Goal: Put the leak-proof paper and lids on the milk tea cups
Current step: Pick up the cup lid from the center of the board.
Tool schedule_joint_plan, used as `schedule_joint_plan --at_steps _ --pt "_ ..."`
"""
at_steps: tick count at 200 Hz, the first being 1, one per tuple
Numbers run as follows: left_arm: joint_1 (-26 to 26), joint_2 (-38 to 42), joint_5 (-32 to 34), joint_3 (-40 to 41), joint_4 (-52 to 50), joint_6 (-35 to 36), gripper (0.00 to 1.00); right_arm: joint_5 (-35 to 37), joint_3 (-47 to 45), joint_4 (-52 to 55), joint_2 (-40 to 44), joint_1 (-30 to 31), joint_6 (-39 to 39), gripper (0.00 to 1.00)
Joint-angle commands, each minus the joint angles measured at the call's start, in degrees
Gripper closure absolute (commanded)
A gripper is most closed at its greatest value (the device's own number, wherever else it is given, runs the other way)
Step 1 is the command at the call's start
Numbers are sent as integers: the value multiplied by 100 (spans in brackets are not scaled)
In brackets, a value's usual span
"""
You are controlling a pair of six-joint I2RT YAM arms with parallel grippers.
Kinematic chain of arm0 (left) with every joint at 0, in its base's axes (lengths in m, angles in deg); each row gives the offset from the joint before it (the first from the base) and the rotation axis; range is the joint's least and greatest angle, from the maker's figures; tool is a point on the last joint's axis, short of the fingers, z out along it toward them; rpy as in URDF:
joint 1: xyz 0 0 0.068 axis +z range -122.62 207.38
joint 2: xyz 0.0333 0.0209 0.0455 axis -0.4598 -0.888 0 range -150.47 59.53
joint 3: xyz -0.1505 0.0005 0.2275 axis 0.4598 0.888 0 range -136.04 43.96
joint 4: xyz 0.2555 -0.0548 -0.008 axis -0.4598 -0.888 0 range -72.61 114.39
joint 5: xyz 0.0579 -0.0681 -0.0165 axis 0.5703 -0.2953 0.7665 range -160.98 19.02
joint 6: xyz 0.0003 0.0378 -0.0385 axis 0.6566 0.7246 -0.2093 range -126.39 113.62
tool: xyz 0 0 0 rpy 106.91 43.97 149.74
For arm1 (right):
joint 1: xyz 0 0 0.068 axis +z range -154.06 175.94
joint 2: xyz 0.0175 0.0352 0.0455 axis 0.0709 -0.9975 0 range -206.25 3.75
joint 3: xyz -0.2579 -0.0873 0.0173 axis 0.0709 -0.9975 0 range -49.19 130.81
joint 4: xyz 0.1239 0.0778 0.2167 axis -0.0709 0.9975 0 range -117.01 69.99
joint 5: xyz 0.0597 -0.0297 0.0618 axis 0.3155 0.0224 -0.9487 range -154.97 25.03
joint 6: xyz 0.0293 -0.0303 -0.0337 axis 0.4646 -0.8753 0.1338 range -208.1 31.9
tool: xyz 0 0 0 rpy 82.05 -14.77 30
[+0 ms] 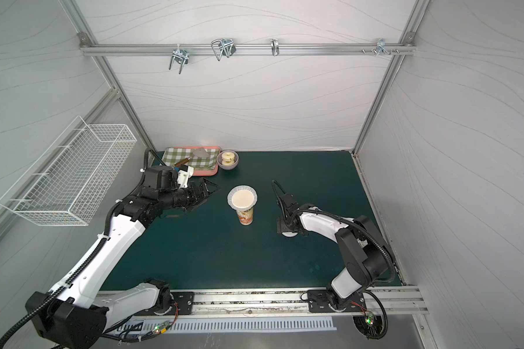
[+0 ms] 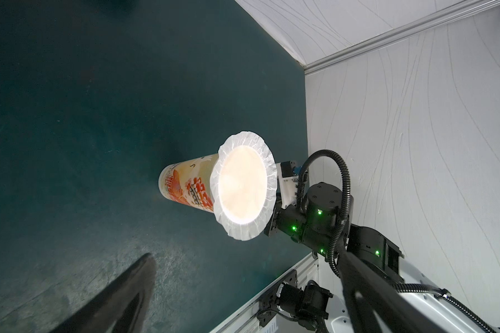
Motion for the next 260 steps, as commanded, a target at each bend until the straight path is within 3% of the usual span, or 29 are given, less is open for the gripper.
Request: schedule_joint_plan --at_steps 1,94,173,225,260 --pt "17 68 63 -179 23 103 0 104 143 -87 -105 31 -29 14" --pt "18 61 58 -157 74 91 0 171 119 26 42 31 -93 19" --pt "26 135 73 -144 72 81 0 179 313 634 841 88 -118 20" --pt "44 189 139 -162 58 86 0 50 1149 1544 1572 202 -394 22" --pt "61 220 157 -144 75 119 0 -50 2158 2261 1518 387 -559 22"
